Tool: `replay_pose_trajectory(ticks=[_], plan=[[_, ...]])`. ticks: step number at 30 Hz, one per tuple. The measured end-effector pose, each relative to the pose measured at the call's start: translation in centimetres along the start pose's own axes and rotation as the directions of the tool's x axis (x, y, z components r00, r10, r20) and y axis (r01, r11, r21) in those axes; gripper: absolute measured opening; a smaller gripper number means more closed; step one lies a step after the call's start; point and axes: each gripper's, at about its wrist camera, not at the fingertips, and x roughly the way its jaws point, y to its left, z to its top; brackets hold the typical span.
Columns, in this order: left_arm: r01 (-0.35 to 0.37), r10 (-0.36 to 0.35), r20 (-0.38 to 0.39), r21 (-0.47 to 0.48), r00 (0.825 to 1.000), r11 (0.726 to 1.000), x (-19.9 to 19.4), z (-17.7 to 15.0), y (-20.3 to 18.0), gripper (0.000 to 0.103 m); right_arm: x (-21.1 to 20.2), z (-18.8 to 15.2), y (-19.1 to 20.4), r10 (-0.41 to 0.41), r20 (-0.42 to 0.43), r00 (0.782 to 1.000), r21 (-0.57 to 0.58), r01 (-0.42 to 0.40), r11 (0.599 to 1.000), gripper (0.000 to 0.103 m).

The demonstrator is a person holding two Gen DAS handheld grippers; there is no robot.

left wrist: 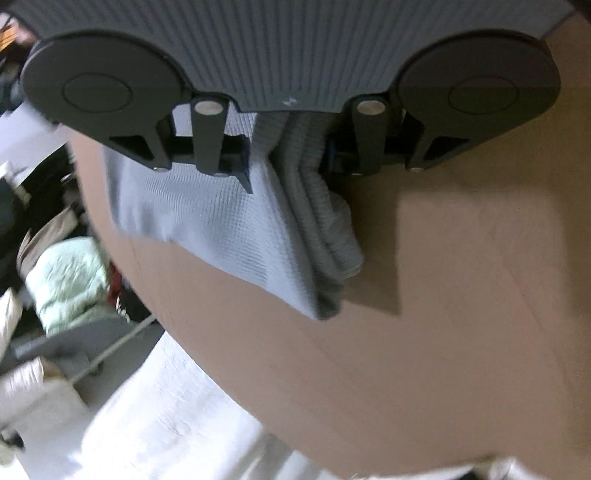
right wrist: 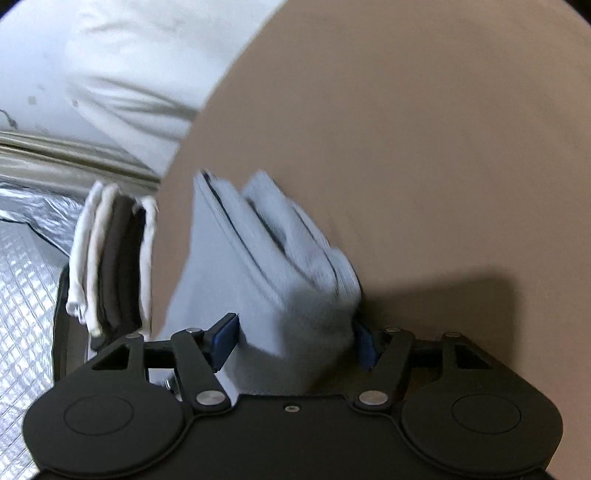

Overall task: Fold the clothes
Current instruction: 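Grasp the grey shirt bundle with both tools and lift it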

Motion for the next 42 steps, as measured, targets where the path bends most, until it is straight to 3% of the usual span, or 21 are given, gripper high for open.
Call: replay_pose_trajectory(ticks=[4, 6, 7, 8, 9, 10, 11, 13, 14, 16, 18, 23, 29, 31, 33, 35, 38, 40, 42], plan=[[0.030, -0.030, 0.001, -0.017, 1.000, 0.999, 0.6, 0.0, 0.6, 0.046, 0.0, -0.3, -0.7, 0.026, -0.050, 0.998, 0.014, -0.025, 1.000, 0.071], [0.073, -0.073, -0.019, -0.001, 0.997, 0.997, 1.2, 0.4, 0.4, 0.063, 0.3, -0.4, -1.3, 0.044, -0.049, 0.998, 0.020, -0.043, 0.999, 0.072], [0.103, -0.102, -0.041, 0.021, 0.994, 0.994, 1.6, 0.7, 0.2, 0.080, 0.6, -0.4, -1.3, 0.059, -0.045, 0.997, 0.016, -0.058, 0.998, 0.072], [0.133, -0.130, -0.064, 0.042, 0.989, 0.990, 1.9, 1.0, -0.1, 0.091, 1.1, -0.3, -0.9, 0.075, -0.033, 0.997, -0.009, -0.075, 0.997, 0.072], [0.137, -0.130, -0.088, 0.085, 0.988, 0.987, 2.2, 1.3, -0.5, 0.089, 1.6, -0.3, -0.5, 0.089, -0.021, 0.996, -0.037, -0.090, 0.995, 0.071], [0.109, -0.097, -0.094, 0.127, 0.991, 0.986, 2.1, 1.3, -0.7, 0.080, 2.1, -0.3, 0.0, 0.080, -0.001, 0.997, -0.079, -0.080, 0.994, 0.069], [0.066, -0.051, -0.082, 0.195, 0.995, 0.979, 2.0, 1.0, -1.3, 0.056, 2.5, -0.4, 0.5, 0.072, 0.019, 0.997, -0.121, -0.069, 0.990, 0.064], [-0.025, 0.042, -0.043, 0.338, 0.998, 0.941, 1.8, 0.3, -2.8, 0.038, 3.2, -0.8, 1.5, 0.064, 0.068, 0.996, -0.214, -0.048, 0.976, 0.056], [-0.026, 0.038, -0.027, 0.356, 0.999, 0.934, 1.5, 0.1, -3.0, 0.030, 3.4, -1.0, 2.0, 0.063, 0.094, 0.994, -0.261, -0.037, 0.965, 0.053], [-0.008, 0.008, 0.002, 0.370, 1.000, 0.929, 1.0, -0.3, -3.2, 0.025, 2.9, -1.8, 2.9, 0.053, 0.122, 0.991, -0.330, -0.010, 0.944, 0.048], [-0.011, 0.004, 0.018, 0.396, 1.000, 0.918, 0.4, -0.9, -3.2, 0.023, 2.3, -2.5, 3.7, 0.045, 0.151, 0.988, -0.396, 0.018, 0.918, 0.041], [-0.026, -0.001, 0.059, 0.442, 0.998, 0.897, -1.5, -2.1, -4.3, 0.020, 0.8, -4.5, 5.8, 0.035, 0.223, 0.974, -0.548, 0.096, 0.831, 0.039], [-0.008, -0.035, 0.082, 0.478, 0.996, 0.878, -4.7, -3.1, -5.5, 0.020, -0.9, -6.8, 8.3, 0.040, 0.309, 0.950, -0.698, 0.198, 0.689, 0.039], [-0.027, -0.014, 0.079, 0.489, 0.997, 0.872, -4.2, -3.1, -5.8, 0.020, -1.4, -7.5, 9.1, 0.046, 0.335, 0.941, -0.736, 0.231, 0.636, 0.039], [-0.055, 0.031, 0.057, 0.486, 0.998, 0.872, -3.2, -3.2, -6.0, 0.020, -1.2, -7.5, 8.9, 0.041, 0.331, 0.943, -0.737, 0.231, 0.635, 0.039], [-0.111, 0.130, -0.009, 0.461, 0.992, 0.880, -1.4, -3.0, -5.5, 0.020, -1.0, -7.5, 8.7, 0.036, 0.326, 0.945, -0.738, 0.231, 0.634, 0.039], [-0.055, 0.075, -0.054, 0.317, 0.996, 0.947, -1.5, -1.9, -3.8, 0.020, -0.7, -7.6, 8.4, 0.029, 0.320, 0.947, -0.740, 0.230, 0.632, 0.039], [-0.025, 0.040, -0.052, 0.268, 0.998, 0.963, -2.2, -1.5, -3.2, 0.020, -0.5, -7.6, 8.3, 0.024, 0.315, 0.949, -0.741, 0.230, 0.630, 0.039], [-0.048, 0.061, -0.032, 0.307, 0.998, 0.950, -2.6, -2.0, -3.8, 0.020, -0.3, -7.7, 8.1, 0.020, 0.310, 0.950, -0.743, 0.230, 0.629, 0.039]])
